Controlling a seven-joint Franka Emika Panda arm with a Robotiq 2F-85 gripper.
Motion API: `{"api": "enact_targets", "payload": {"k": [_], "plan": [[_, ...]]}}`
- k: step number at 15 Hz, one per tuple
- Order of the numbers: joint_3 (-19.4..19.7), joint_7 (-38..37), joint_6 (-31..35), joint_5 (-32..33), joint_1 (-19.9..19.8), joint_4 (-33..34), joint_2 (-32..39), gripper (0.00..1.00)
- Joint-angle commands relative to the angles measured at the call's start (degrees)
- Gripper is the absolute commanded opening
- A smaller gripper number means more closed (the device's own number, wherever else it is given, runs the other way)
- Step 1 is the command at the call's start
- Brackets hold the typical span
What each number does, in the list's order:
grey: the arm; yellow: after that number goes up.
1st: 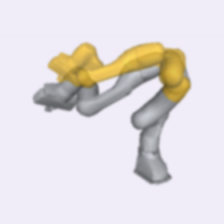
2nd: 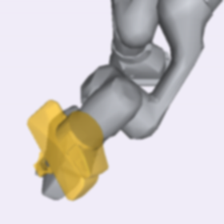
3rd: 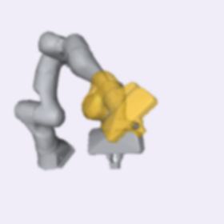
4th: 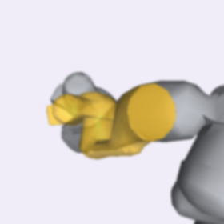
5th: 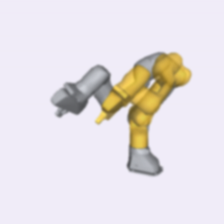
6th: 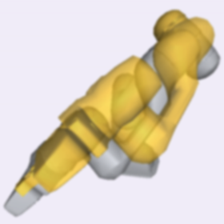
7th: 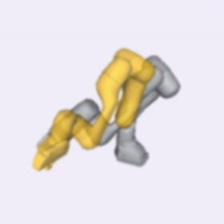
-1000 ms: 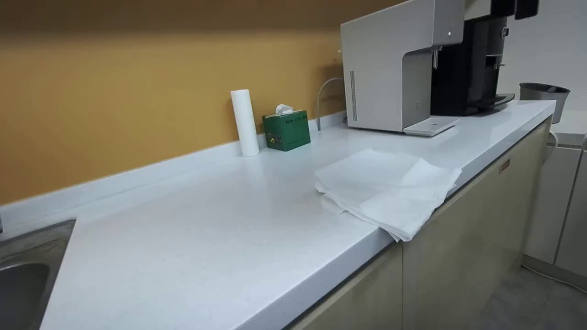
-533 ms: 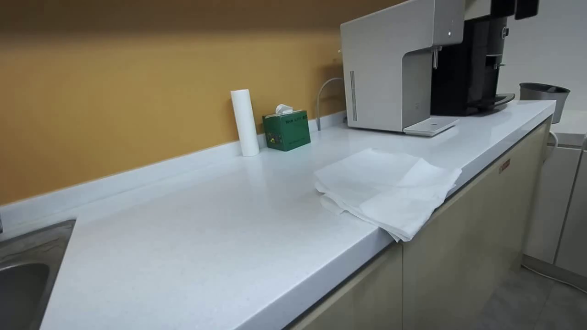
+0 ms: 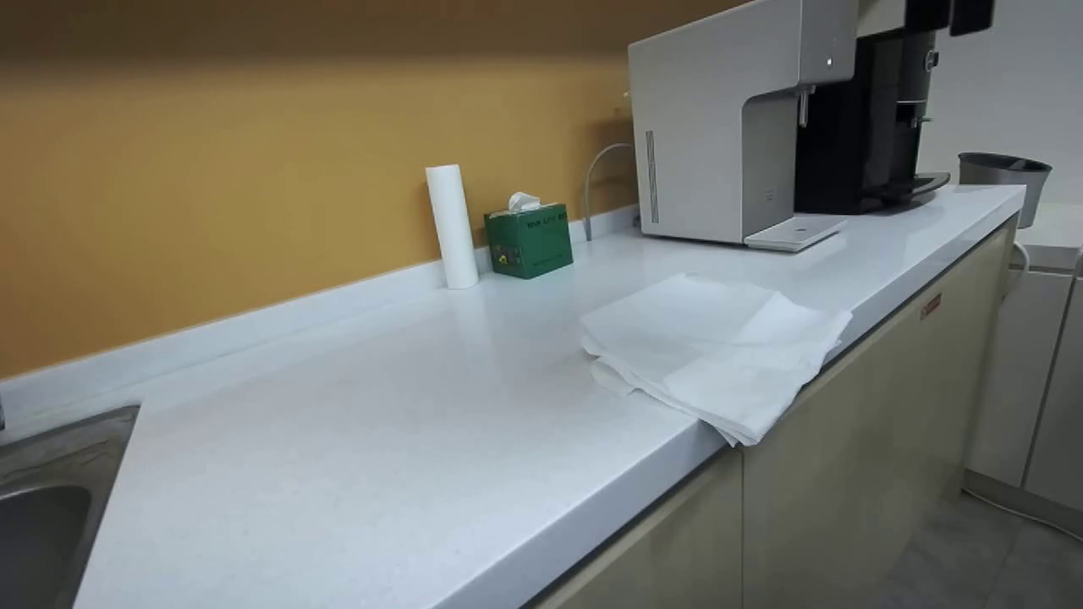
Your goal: Use the paper towel to clean the surface
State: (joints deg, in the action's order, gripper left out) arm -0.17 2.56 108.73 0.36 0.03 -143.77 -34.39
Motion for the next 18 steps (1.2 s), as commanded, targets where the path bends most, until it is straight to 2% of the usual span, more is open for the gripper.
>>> {"api": "enact_targets", "payload": {"k": [1, 4, 10, 18], "plan": [[0.37, 0.17, 1.47, 0.02, 0.24, 0.47, 1.62, 1.00], [-0.26, -0.22, 6.51, 1.59, -0.12, 1.36, 6.21, 1.00], [-1.22, -0.59, 16.38, 4.28, 0.19, 5.18, 21.57, 1.00], [-2.99, 3.16, 23.91, 2.37, 3.09, 12.12, 38.74, 1.00]]}}
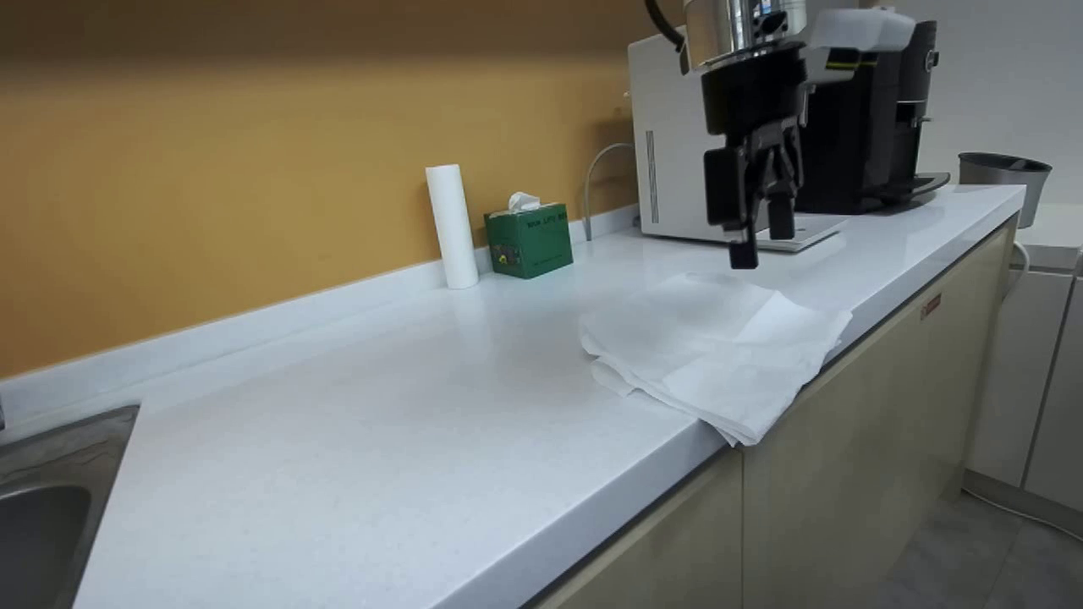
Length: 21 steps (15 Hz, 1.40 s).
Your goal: Use the paper towel to clean the surface
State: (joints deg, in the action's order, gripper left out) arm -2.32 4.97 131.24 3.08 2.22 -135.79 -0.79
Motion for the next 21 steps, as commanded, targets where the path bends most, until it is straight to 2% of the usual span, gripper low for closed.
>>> {"api": "enact_targets", "payload": {"k": [1, 7, 17, 18, 19, 21], "plan": [[-1.14, 0.79, 2.68, -0.44, 1.18, 5.40, 7.09, 1.00], [-2.00, 0.73, 6.36, -0.23, 1.81, 12.77, 16.09, 1.00], [-3.31, 2.70, 4.78, -1.05, 1.76, 19.74, 24.22, 1.00], [-3.36, 2.96, 4.48, -1.02, 1.74, 20.05, 24.63, 0.90], [-3.44, 3.22, 4.22, -1.10, 1.71, 20.36, 24.97, 0.74], [-3.43, 3.65, 4.09, -1.12, 1.70, 20.68, 25.32, 0.60]]}}
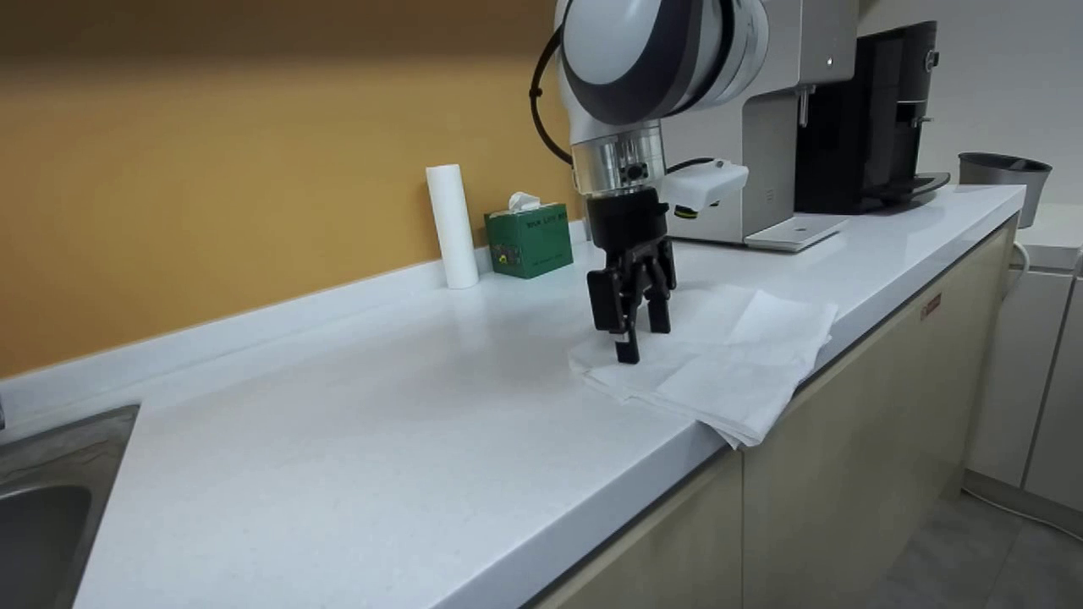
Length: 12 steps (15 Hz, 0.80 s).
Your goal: Use the paper towel to clean the surface
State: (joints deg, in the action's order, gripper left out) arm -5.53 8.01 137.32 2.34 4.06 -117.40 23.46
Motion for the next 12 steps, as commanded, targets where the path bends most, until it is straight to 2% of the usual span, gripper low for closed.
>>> {"api": "enact_targets", "payload": {"k": [1, 8, 10, 12], "plan": [[-0.17, 0.65, -1.98, -0.32, -0.14, 2.43, 1.18, 0.53], [1.56, -0.27, -1.76, 0.69, -0.86, 2.58, 0.19, 0.05], [2.47, -0.10, -1.79, 0.38, -1.82, 2.95, 0.21, 0.00], [3.33, 0.31, -1.65, -0.06, -3.10, 3.57, 0.16, 0.00]]}}
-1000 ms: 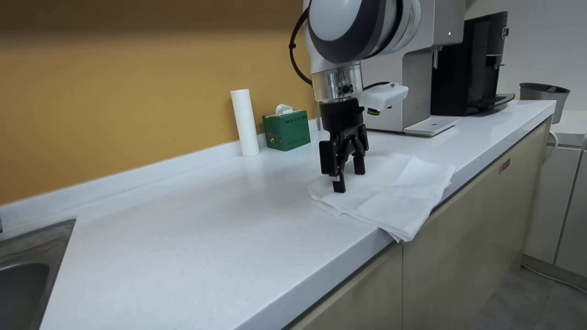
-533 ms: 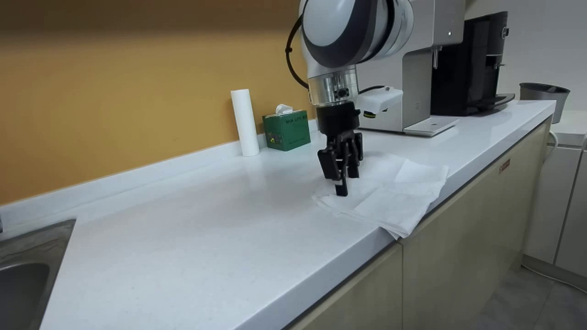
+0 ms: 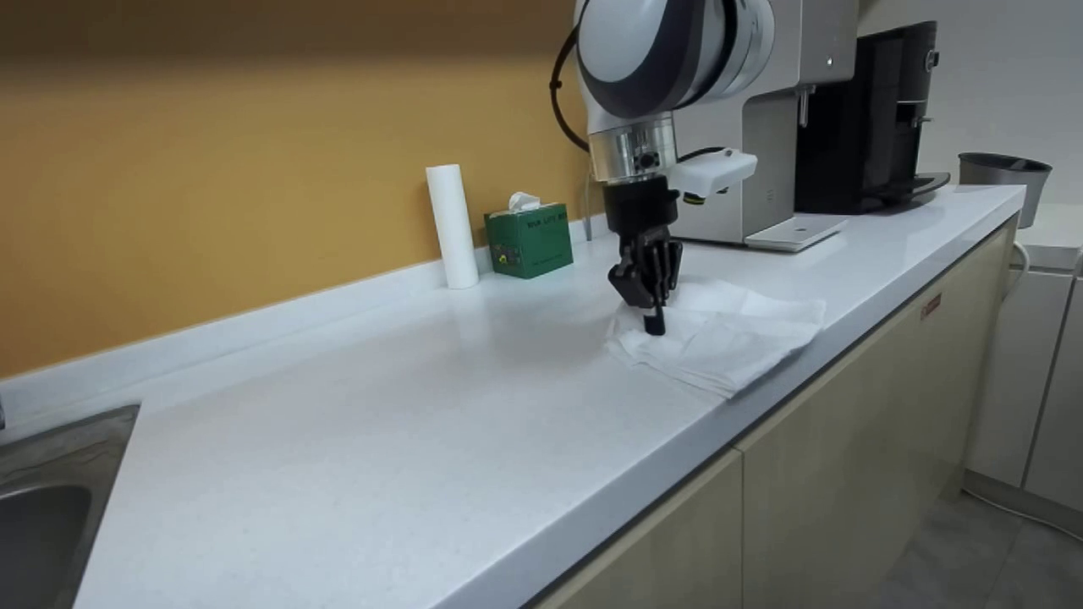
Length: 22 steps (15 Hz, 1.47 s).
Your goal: Use the paper towel to clean the surface
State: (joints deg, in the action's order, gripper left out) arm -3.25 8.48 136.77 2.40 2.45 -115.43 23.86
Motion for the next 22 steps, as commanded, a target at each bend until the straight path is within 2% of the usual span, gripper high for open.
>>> {"api": "enact_targets", "payload": {"k": [1, 3, 8, 9, 14, 19, 22], "plan": [[1.48, -0.16, -1.03, -0.08, -2.05, 1.94, -0.29, 0.01], [1.18, 0.02, -0.10, 0.03, -2.09, 0.95, -0.05, 0.04], [1.63, 0.45, -0.12, -0.04, -3.16, 1.68, -0.10, 0.04], [1.60, 0.45, -0.13, -0.04, -3.06, 1.68, -0.10, 0.01], [5.02, -6.55, 10.85, -0.58, -3.93, 3.36, 3.59, 0.01], [10.61, -13.33, 21.59, -0.11, -4.57, 6.40, 8.53, 0.01], [14.30, -17.99, 27.74, -0.18, -3.61, 8.11, 11.39, 0.01]]}}
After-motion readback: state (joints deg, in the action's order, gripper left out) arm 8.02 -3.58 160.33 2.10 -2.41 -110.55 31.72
